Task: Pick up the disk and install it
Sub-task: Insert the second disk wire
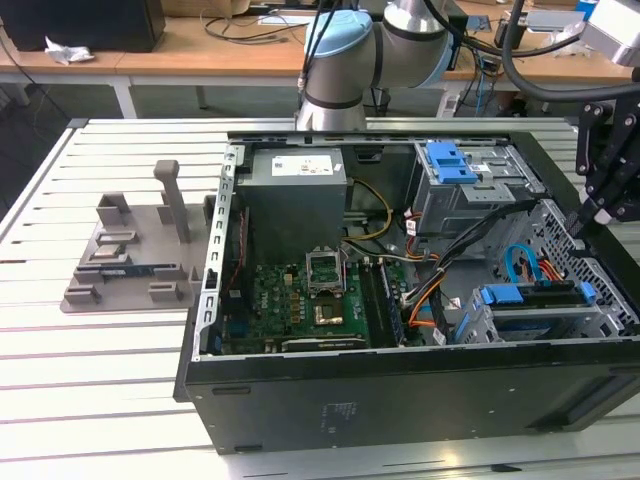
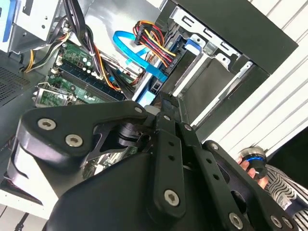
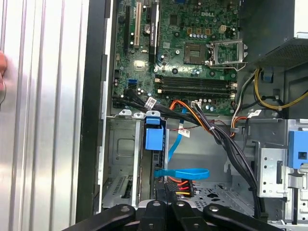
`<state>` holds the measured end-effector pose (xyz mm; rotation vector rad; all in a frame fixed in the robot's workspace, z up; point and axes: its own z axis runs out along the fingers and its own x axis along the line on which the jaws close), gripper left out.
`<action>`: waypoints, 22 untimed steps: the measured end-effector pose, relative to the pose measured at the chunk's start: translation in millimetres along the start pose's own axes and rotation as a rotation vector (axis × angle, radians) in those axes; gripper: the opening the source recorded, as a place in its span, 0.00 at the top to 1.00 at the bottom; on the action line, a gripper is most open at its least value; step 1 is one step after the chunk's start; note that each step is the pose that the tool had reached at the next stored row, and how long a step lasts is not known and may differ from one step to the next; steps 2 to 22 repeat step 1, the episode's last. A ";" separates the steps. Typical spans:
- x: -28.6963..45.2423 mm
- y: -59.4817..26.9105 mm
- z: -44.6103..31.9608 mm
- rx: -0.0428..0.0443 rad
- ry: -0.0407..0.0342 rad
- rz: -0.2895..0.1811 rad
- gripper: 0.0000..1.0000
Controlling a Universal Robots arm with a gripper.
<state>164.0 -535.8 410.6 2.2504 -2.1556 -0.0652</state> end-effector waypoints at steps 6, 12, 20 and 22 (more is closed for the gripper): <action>0.0 0.0 0.0 0.0000 0.0000 0.000 0.89; 0.0 0.0 0.0 0.0000 0.0000 0.000 0.89; 0.0 0.0 0.0 0.0000 0.0000 0.000 0.89; 0.0 0.0 0.0 0.0000 0.0000 0.000 0.89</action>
